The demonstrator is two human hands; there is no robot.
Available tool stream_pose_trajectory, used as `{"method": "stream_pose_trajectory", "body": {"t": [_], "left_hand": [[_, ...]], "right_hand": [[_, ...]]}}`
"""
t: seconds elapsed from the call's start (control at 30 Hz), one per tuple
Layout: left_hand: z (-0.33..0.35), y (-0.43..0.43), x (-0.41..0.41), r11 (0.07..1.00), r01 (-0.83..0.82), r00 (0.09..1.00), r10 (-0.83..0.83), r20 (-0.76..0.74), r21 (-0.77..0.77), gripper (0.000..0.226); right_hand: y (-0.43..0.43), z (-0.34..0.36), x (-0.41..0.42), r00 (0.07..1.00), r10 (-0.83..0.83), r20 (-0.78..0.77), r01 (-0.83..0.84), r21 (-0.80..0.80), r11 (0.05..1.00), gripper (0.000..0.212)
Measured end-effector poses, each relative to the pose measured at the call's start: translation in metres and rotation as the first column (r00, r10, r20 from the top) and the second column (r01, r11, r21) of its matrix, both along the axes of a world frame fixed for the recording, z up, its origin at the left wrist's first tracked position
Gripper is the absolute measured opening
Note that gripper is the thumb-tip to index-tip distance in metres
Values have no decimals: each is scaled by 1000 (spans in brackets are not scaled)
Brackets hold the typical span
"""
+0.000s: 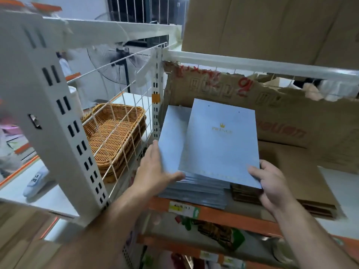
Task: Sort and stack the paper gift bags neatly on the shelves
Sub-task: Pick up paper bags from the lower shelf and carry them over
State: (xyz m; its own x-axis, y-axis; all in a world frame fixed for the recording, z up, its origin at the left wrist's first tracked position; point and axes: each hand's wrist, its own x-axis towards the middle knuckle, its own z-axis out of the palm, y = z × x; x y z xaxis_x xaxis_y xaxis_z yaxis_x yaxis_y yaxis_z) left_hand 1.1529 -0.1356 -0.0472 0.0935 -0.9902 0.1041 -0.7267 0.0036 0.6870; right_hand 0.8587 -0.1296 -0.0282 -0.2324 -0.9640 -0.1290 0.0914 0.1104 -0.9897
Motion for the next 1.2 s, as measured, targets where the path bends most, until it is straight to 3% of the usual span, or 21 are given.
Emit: {"method": "stream_pose_trajectory", "body": {"t": [0.13,0.2,0.3,0.37,0.53,0.63,0.73,0.83,0.93,1.03,1.2], "left_hand": [[-27,16,20,984,-55,979,86,-183,170,146],[-42,27,24,976,5,970,48,-237,218,123],[-45,30,21,985,39,987,-11,-162,167,81],[-39,23,19,987,3,993,16,-119,159,75],[-46,18,22,980,-42,999,36,34,193,58],[-50,18,24,985,-36,999,31,36,167,55],[-50,17,24,987,-34,999,27,45,158,54],[-51,18,24,987,-29,999,25,29,157,52],[-52,18,25,986,-34,999,32,16,165,51],[-53,19,24,987,-28,1000,26,15,158,51],[-53,19,24,985,-22,997,34,-64,171,46]], "right_hand": [[-11,7,22,998,65,-10,-66,-19,998,13],[-17,11,35,995,99,-28,-100,-16,995,11],[-27,14,54,983,115,-142,-112,27,993,10],[-33,12,62,969,104,-224,-93,59,994,6],[-40,4,76,892,26,-452,-1,57,998,23],[-34,6,78,728,-12,-685,58,45,997,15],[-29,7,79,490,-25,-872,75,13,997,50],[-29,11,88,308,10,-951,-162,-42,986,74],[-39,14,97,61,199,-978,-318,170,933,78],[-46,17,99,9,309,-951,-324,289,901,79],[-48,19,101,39,266,-963,-334,238,912,74]]}}
